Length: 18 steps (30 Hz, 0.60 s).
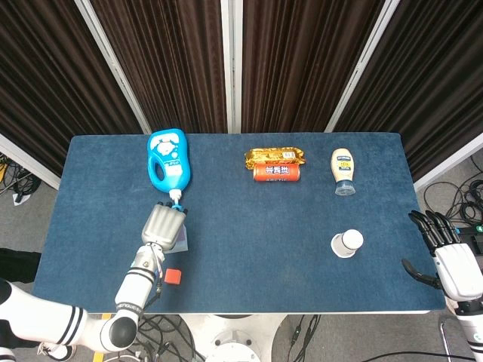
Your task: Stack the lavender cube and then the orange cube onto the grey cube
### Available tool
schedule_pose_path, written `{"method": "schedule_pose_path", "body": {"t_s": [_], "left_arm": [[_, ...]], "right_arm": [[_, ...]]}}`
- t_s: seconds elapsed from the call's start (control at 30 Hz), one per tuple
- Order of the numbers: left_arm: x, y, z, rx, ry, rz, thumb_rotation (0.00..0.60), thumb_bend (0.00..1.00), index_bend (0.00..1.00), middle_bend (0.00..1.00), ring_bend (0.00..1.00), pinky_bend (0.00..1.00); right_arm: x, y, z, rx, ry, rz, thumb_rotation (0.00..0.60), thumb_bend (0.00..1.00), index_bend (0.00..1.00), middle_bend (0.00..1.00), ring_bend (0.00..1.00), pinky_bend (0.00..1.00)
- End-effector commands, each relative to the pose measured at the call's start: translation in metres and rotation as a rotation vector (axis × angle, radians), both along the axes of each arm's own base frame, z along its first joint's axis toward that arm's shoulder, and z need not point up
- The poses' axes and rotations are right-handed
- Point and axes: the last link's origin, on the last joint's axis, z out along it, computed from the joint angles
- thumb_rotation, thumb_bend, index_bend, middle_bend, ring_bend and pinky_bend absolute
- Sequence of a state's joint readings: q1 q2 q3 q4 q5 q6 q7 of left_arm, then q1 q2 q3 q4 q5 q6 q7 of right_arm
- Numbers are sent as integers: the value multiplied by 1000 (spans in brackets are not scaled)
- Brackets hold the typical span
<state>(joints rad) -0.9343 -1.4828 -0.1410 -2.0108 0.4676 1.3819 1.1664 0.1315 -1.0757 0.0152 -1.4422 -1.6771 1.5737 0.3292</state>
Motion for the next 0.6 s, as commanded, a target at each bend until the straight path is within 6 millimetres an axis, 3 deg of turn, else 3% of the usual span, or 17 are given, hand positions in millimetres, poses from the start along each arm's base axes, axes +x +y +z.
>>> {"method": "schedule_pose_path", "body": {"t_s": [0.03,0.6], "left_arm": [[-2,0,-1,0,-2,-3,600,294,398,568,315,376],[-8,-3,-5,-11,-11,-29,600,294,398,568,315,371]], "right_arm": [[0,0,0,1,1,-1,600,202,31,81,0,0],[0,-1,-1,4,5,-5,600,202,31,81,0,0]]}}
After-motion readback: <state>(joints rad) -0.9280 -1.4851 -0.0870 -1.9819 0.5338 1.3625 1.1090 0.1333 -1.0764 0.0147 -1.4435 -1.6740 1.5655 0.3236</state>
